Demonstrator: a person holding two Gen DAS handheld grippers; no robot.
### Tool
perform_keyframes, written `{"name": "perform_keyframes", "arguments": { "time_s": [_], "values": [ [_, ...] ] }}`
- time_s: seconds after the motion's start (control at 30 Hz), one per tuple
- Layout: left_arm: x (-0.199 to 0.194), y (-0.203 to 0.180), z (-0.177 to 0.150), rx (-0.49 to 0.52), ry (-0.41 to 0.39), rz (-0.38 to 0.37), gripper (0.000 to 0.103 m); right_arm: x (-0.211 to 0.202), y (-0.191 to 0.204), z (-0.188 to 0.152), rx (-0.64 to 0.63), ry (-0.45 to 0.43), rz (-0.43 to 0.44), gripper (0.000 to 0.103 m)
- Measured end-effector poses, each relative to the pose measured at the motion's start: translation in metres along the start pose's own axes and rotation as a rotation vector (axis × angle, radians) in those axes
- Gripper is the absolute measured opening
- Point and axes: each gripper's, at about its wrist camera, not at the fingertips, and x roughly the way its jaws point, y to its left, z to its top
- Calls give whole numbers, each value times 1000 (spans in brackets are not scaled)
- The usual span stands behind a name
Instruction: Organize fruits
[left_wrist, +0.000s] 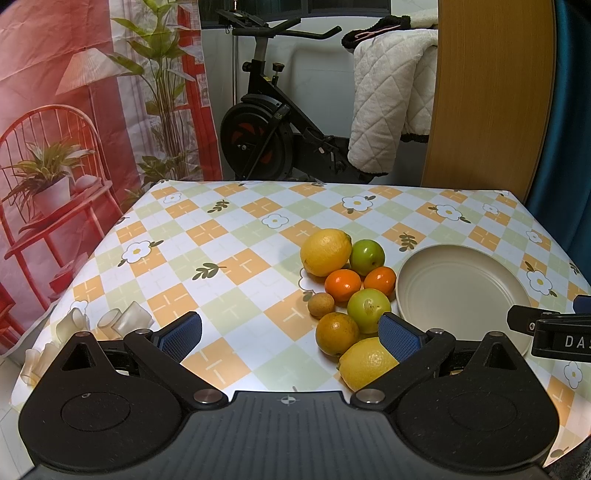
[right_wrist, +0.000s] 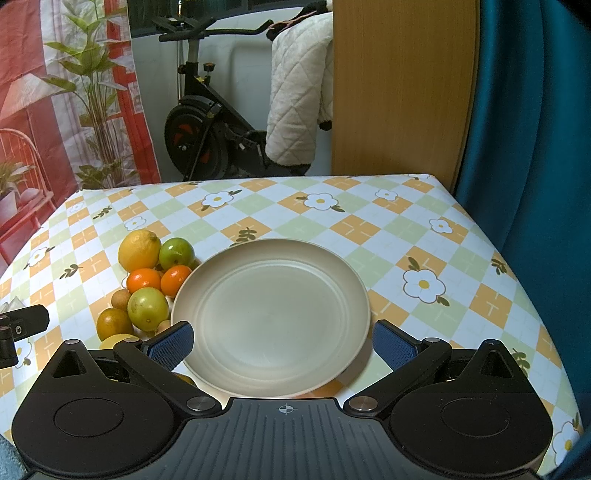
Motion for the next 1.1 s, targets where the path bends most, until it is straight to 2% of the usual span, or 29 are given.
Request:
{"name": "perform_keyframes", "arguments": {
  "time_s": [0.67, 0.93, 1.1],
  "values": [
    [-1, -8, -6, 17, -4, -9, 103, 1, 0, 0, -1, 1, 1, 103],
    [0, 2, -2, -6, 14, -31, 103, -2, -2, 3, -5, -3, 0, 103],
    [3, 10, -2, -33, 7, -35, 103, -2, 2, -11, -34, -73, 3, 103]
  ]
}}
